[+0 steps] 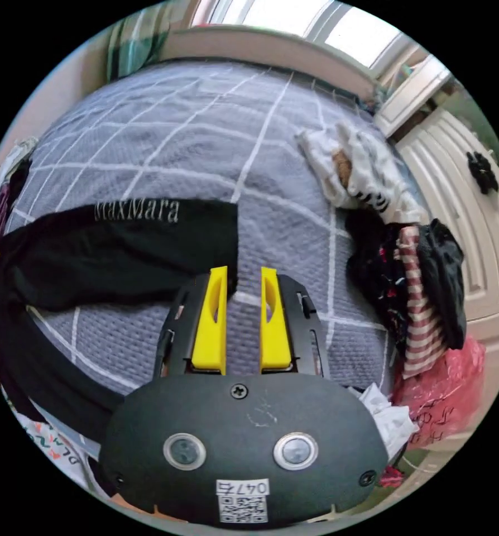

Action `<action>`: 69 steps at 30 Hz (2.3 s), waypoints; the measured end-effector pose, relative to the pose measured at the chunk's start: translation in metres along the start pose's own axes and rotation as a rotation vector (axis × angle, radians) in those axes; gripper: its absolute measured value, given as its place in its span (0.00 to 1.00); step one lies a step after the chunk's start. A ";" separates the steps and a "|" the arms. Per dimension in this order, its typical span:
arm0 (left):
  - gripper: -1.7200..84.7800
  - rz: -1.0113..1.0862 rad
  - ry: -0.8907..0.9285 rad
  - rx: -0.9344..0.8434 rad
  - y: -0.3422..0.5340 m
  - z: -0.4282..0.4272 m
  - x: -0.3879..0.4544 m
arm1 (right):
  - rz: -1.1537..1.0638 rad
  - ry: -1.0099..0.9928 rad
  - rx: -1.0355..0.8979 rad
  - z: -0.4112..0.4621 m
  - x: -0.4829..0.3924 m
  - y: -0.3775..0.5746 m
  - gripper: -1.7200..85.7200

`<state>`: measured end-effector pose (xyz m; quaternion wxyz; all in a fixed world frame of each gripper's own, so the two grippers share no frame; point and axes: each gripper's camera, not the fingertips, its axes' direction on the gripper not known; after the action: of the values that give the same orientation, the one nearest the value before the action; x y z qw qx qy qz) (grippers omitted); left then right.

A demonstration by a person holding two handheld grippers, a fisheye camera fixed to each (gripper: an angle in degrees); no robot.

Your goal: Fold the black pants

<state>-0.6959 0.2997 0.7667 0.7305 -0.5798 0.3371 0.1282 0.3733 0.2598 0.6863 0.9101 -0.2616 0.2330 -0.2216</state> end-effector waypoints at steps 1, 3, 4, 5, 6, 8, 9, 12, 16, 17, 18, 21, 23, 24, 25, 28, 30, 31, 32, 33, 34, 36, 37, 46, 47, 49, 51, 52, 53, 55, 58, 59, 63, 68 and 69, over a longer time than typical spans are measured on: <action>0.04 -0.008 -0.007 -0.003 -0.001 0.004 -0.006 | 0.006 0.015 0.056 -0.007 0.002 -0.002 0.07; 0.03 -0.020 0.003 0.012 -0.004 0.006 -0.013 | -0.050 0.000 0.211 -0.026 0.000 -0.020 0.08; 0.03 -0.024 0.004 0.022 -0.007 0.006 -0.018 | -0.072 -0.012 0.209 -0.026 -0.002 -0.028 0.09; 0.02 -0.023 0.003 0.026 -0.009 0.006 -0.019 | -0.107 -0.025 0.170 -0.021 -0.007 -0.044 0.10; 0.02 -0.020 -0.004 0.029 -0.012 0.007 -0.023 | -0.133 -0.030 0.111 -0.010 -0.012 -0.060 0.11; 0.02 -0.025 -0.009 0.025 -0.015 0.009 -0.027 | -0.161 -0.022 0.004 0.010 -0.019 -0.081 0.11; 0.02 -0.025 -0.006 0.026 -0.016 0.011 -0.030 | -0.156 0.000 -0.065 0.023 -0.021 -0.090 0.09; 0.02 -0.012 -0.013 0.034 -0.020 0.012 -0.032 | -0.053 -0.121 -0.026 0.027 -0.012 -0.095 0.03; 0.02 0.038 -0.066 0.053 -0.027 0.013 -0.029 | -0.183 -0.005 0.012 0.018 -0.024 -0.099 0.02; 0.02 0.039 -0.075 0.054 -0.027 0.014 -0.030 | -0.176 0.046 0.058 0.012 -0.024 -0.102 0.02; 0.03 0.041 -0.088 0.052 -0.029 0.017 -0.032 | -0.137 0.072 0.119 0.007 -0.020 -0.105 0.03; 0.03 0.018 -0.074 0.019 -0.032 0.029 -0.042 | -0.090 0.009 0.053 0.024 -0.013 -0.116 0.05; 0.03 -0.004 -0.045 0.027 -0.033 0.030 -0.050 | -0.043 0.050 0.027 0.029 -0.011 -0.115 0.07; 0.02 -0.028 -0.032 0.034 -0.033 0.029 -0.055 | -0.001 0.053 0.113 0.020 -0.006 -0.108 0.06; 0.02 -0.061 -0.028 0.047 -0.033 0.028 -0.061 | 0.028 0.048 0.160 0.014 -0.002 -0.103 0.06; 0.02 -0.087 -0.011 0.062 -0.033 0.027 -0.068 | 0.155 0.018 0.326 -0.016 0.024 -0.072 0.03; 0.02 -0.086 -0.022 0.054 -0.034 0.029 -0.069 | 0.080 0.002 0.297 -0.022 0.026 -0.055 0.02; 0.02 -0.080 -0.035 0.045 -0.035 0.031 -0.068 | 0.049 0.009 0.278 -0.021 0.024 -0.051 0.02; 0.02 -0.078 -0.043 0.041 -0.036 0.032 -0.068 | -0.005 0.038 0.242 -0.017 0.020 -0.044 0.02; 0.02 -0.073 -0.058 0.037 -0.037 0.033 -0.066 | -0.042 0.059 0.222 -0.012 0.016 -0.037 0.01; 0.02 -0.066 -0.072 0.033 -0.038 0.035 -0.065 | -0.065 0.055 0.220 -0.010 0.013 -0.034 0.01; 0.02 -0.053 -0.092 0.028 -0.038 0.037 -0.063 | -0.185 -0.037 0.210 0.003 0.005 -0.026 0.01; 0.02 -0.045 -0.104 0.024 -0.039 0.038 -0.062 | -0.204 -0.044 0.193 0.008 0.004 -0.025 0.01; 0.02 -0.058 -0.071 0.019 -0.037 0.046 -0.071 | 0.205 0.037 0.247 -0.003 0.070 0.023 0.01; 0.02 -0.059 -0.068 0.020 -0.036 0.047 -0.072 | 0.123 -0.022 0.295 -0.006 0.063 0.025 0.01; 0.02 -0.060 -0.065 0.022 -0.034 0.048 -0.073 | 0.010 -0.136 0.330 -0.007 0.053 0.026 0.01; 0.02 -0.058 -0.069 0.021 -0.033 0.050 -0.072 | -0.079 -0.174 0.255 0.003 0.041 0.021 0.01; 0.02 -0.056 -0.073 0.020 -0.032 0.051 -0.072 | -0.082 -0.149 0.209 0.008 0.039 0.020 0.01; 0.02 -0.055 -0.074 0.019 -0.031 0.051 -0.072 | -0.093 -0.097 0.123 0.017 0.037 0.019 0.01; 0.02 -0.055 -0.072 0.017 -0.029 0.053 -0.072 | -0.036 -0.077 0.136 0.018 0.044 0.025 0.01; 0.02 -0.058 -0.064 0.017 -0.025 0.056 -0.072 | 0.107 0.023 0.126 0.017 0.058 0.039 0.01; 0.02 -0.059 -0.062 0.017 -0.024 0.056 -0.072 | 0.124 0.020 0.139 0.014 0.060 0.044 0.01; 0.02 -0.058 -0.062 0.016 -0.018 0.060 -0.071 | -0.077 -0.077 0.288 -0.001 0.032 0.057 0.01; 0.02 -0.057 -0.063 0.014 -0.009 0.064 -0.067 | -0.082 0.005 0.087 0.019 0.025 0.057 0.01; 0.03 -0.059 -0.058 0.013 -0.007 0.066 -0.067 | -0.035 0.027 0.060 0.022 0.033 0.061 0.01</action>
<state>-0.7188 0.3728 0.8211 0.7473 -0.5808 0.2992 0.1212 0.4286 0.2974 0.6571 0.9102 -0.2354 0.2340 -0.2479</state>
